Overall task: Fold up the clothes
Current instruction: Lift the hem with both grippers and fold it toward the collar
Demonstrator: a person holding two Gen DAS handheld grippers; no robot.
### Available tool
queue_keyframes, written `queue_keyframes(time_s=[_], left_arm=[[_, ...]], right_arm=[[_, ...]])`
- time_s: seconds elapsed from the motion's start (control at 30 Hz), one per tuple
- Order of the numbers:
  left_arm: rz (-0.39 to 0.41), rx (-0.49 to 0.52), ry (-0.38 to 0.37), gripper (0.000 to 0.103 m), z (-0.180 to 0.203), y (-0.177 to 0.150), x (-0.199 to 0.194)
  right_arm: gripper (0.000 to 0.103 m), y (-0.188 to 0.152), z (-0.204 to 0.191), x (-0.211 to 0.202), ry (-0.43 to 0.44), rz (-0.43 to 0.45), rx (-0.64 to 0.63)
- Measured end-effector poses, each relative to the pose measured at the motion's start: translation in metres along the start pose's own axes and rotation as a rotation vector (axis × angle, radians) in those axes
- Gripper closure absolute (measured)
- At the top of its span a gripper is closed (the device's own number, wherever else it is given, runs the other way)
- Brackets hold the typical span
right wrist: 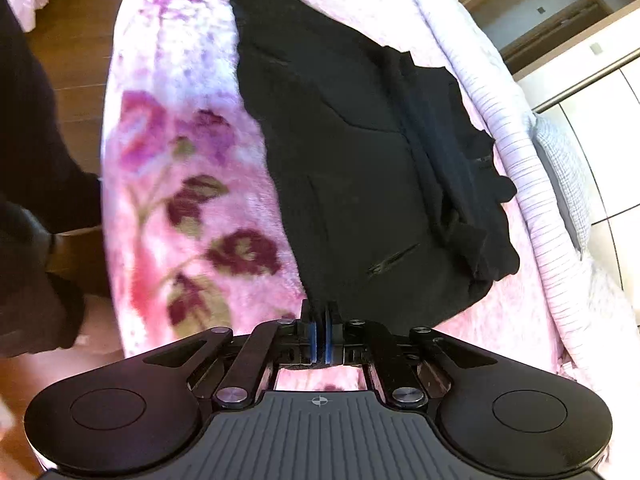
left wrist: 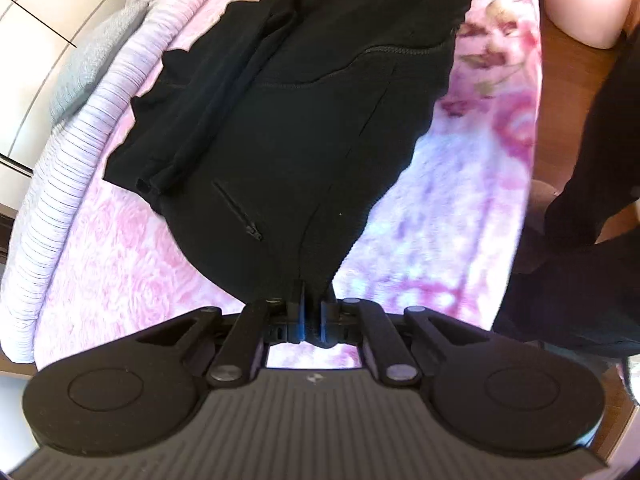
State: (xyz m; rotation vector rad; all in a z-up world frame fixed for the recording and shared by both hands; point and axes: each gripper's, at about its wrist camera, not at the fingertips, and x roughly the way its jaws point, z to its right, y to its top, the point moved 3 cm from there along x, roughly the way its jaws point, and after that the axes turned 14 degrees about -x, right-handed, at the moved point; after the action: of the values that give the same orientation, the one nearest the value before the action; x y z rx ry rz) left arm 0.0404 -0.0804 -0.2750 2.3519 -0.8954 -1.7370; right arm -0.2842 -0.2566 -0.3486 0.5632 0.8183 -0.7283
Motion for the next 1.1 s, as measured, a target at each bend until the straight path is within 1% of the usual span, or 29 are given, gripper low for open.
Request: queue_keyframes(time_s=[0.07, 0.23, 0.37, 0.4, 0.47, 0.53, 0.63, 0.73, 0.8, 0.87, 0.97, 1.03, 1.1], left_arm=[[-0.009, -0.025, -0.002, 0.099, 0.006, -0.004, -0.013], [-0.065, -0.074, -0.066, 0.099, 0.030, -0.008, -0.044], [-0.112, -0.168, -0.108, 0.099, 0.031, 0.004, -0.072], [-0.116, -0.197, -0.108, 0.099, 0.022, 0.012, -0.075], [-0.110, -0.274, -0.102, 0.099, -0.010, 0.036, -0.077], [-0.095, -0.349, -0.093, 0.099, -0.049, 0.063, -0.077], [-0.048, -0.438, -0.077, 0.098, -0.127, 0.112, -0.066], [-0.020, -0.493, -0.106, 0.098, -0.206, 0.161, -0.033], [-0.017, -0.510, -0.133, 0.098, -0.251, 0.190, 0.000], [-0.027, -0.523, -0.165, 0.098, -0.290, 0.210, 0.043], [-0.074, -0.534, -0.214, 0.098, -0.326, 0.230, 0.117], [-0.104, -0.560, -0.254, 0.098, -0.343, 0.231, 0.158], [-0.128, -0.591, -0.292, 0.098, -0.356, 0.230, 0.194]], right_arm=[[0.101, 0.003, -0.004, -0.013, 0.027, 0.006, 0.009], [0.101, 0.004, -0.027, -0.049, 0.115, 0.010, 0.024], [0.101, 0.000, -0.033, -0.083, 0.172, 0.016, 0.054], [0.101, -0.001, -0.024, -0.090, 0.163, 0.028, 0.056], [0.101, -0.003, -0.001, -0.102, 0.134, 0.051, 0.060], [0.101, -0.004, 0.039, -0.109, 0.074, 0.078, 0.070], [0.101, -0.004, 0.119, -0.105, 0.003, 0.119, 0.074], [0.101, -0.004, 0.202, -0.076, -0.020, 0.123, 0.094], [0.101, -0.006, 0.253, -0.043, 0.005, 0.112, 0.151], [0.101, -0.006, 0.298, -0.003, 0.025, 0.079, 0.192], [0.101, -0.013, 0.355, 0.063, 0.100, 0.020, 0.304], [0.101, -0.019, 0.380, 0.104, 0.151, -0.013, 0.348], [0.101, -0.026, 0.395, 0.140, 0.206, -0.053, 0.380]])
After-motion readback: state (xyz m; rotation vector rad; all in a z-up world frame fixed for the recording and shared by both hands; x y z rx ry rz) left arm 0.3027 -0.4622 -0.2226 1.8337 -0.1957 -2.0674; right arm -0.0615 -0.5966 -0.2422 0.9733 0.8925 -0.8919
